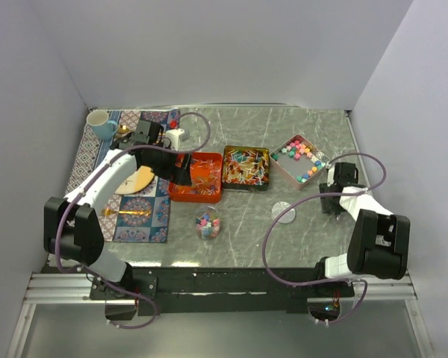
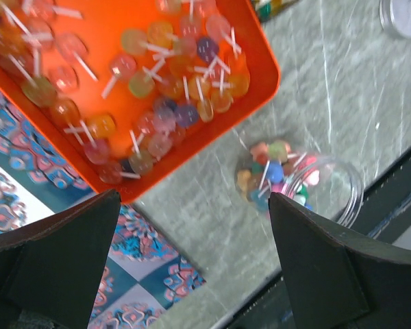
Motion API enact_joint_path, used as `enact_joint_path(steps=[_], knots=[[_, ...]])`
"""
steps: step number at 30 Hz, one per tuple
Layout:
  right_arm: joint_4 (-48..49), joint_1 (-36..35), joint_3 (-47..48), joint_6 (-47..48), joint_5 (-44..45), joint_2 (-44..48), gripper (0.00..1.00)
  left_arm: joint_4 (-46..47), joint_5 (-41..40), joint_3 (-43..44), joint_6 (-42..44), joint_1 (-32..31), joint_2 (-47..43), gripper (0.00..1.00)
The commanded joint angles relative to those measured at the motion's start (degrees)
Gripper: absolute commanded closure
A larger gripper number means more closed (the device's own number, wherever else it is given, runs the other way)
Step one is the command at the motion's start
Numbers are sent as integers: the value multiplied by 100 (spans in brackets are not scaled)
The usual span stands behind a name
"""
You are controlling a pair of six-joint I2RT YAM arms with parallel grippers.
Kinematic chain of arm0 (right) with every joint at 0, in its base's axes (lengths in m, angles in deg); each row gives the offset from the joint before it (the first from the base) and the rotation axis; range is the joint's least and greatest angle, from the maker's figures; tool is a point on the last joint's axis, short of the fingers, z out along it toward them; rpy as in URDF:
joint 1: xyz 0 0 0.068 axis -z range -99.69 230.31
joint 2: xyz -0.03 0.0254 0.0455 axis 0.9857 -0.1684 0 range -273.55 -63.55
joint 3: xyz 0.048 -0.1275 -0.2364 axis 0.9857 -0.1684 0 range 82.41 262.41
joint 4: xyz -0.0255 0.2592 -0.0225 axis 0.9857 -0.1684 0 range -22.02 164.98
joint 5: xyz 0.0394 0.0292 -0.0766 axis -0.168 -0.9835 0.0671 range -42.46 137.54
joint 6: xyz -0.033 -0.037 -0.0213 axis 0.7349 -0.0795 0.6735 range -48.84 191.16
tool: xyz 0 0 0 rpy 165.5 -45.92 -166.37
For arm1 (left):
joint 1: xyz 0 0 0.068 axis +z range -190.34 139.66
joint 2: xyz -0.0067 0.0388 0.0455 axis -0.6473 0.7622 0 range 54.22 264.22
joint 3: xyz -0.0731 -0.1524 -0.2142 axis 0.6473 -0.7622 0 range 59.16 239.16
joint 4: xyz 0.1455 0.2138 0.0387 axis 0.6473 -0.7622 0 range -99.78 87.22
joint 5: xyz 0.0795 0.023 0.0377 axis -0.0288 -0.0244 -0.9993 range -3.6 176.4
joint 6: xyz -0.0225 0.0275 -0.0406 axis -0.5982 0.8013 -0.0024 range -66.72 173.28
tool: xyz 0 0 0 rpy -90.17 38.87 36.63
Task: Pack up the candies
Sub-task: Place the spatula at the center of the board.
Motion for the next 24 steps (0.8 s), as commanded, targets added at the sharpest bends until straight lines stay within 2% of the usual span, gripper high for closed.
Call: enact_joint_path(steps=[1,6,8,9,11,12,13,15,18,20,23,24], knots=[[-564,29,504,311,-240,101,34,27,64,-13,110,-10,-192,3],[-1717,47,1356,170,-600,786,28,254,20,40,-22,-1,-104,3],[-2035,21,1637,450,-1290,1374,26,378,-278,31,-329,8,-104,3],[-2062,-14,1699,895,-1661,1585,19,509,-392,-12,-443,43,-121,4],[-2097,-259,1735,1521,-2677,2043,19,720,-612,-144,-848,191,-226,4],[-2097,-443,1709,2089,-2849,2122,18,939,-613,-275,-910,280,-366,4],[-2297,-654,1692,2460,-2964,2149,17,1028,-622,-329,-1006,359,-429,4],[-2562,-1549,1674,3408,-3062,2071,17,1160,-701,-460,-1051,579,-595,3],[-2913,-2508,1674,4262,-3036,1694,16,1205,-648,-514,-946,790,-710,4],[-3116,-2877,1700,4590,-2983,1474,16,1143,-657,-496,-928,878,-728,4],[-3064,-2941,1604,5301,-3035,1157,16,1108,-543,-558,-937,966,-807,3],[-3133,-2932,1577,5877,-3070,1052,15,1108,-508,-610,-980,975,-851,4]])
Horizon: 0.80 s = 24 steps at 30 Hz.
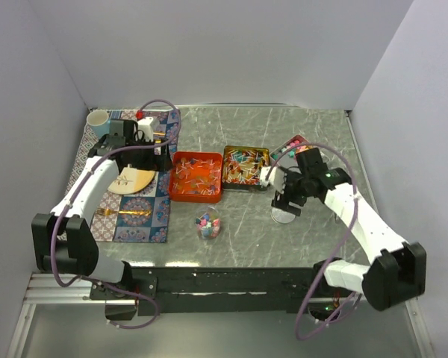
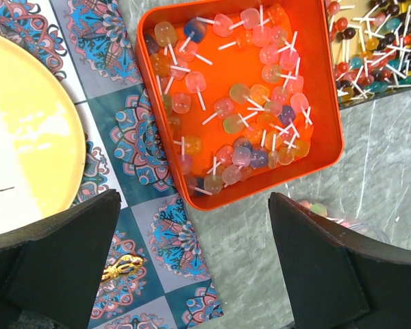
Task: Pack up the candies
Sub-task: Place the spatula at the center of the board, then close the bottle lid on the packing bottle.
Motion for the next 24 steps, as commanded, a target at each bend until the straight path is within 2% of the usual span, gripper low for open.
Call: enact_joint_path(steps=[1,7,8,24], knots=[[-472,-49,-130,1884,-185,-230,15,168,152,-106,-119,79,-300,3],[-481,-251,-201,2423,52,-800,11,177,232,-343,-260,96,-476,3],[-507,-269,-140,2388,43,-906,1,168,232,-369,-260,96,-485,3],[-596,-217,204,2424,-256,-1820,0,-8,83,-492,21,149,-406,3]])
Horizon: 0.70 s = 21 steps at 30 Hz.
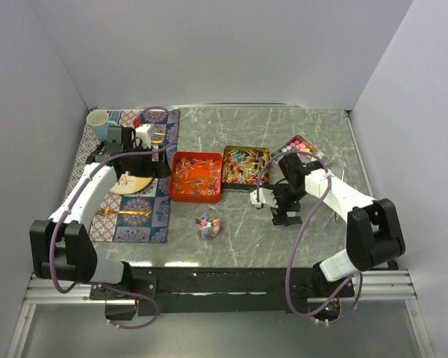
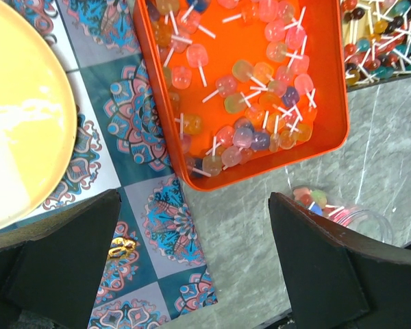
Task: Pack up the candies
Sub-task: Close the bottle lid on the packing bottle.
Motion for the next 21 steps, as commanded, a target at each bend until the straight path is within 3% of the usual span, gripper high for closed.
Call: enact_joint_path(steps=[1,11,21], knots=[[-34,57,234,38,-234,-197,0,-10,4,-55,156,31,-106,3],[63,294,15,617,-15,-268,0,51,-102,-231,227,136,-220,3],[554,426,-100,346,161,-601,0,95,-58,-380,174,295,-352,3]])
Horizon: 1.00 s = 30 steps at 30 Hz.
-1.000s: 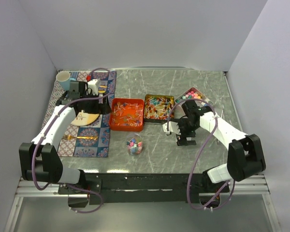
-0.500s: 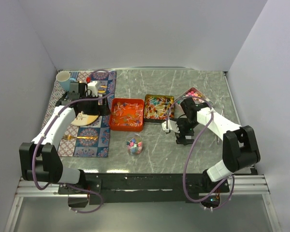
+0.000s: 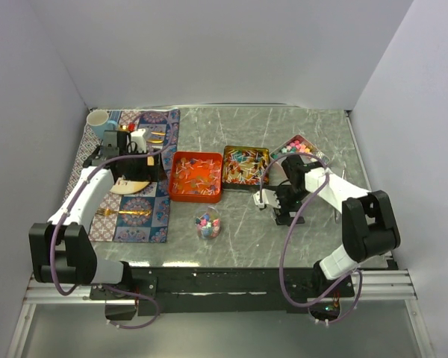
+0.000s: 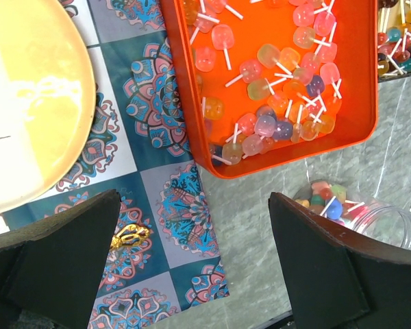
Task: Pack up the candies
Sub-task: Close the bottle lid on the packing bottle.
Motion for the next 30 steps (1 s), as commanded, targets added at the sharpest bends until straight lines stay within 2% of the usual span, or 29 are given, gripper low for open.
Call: enact_joint_path(steps=[1,13,30], knots=[[378,133,36,-39,148,-210,0,117,6,-114,32,70,-269,3],[467,283,-52,145,167,-307,0,196,102,-264,-38,131,-278,3],[510,107,-96,84,122,-377,0,337,199,-386,-126,149,-190,3]])
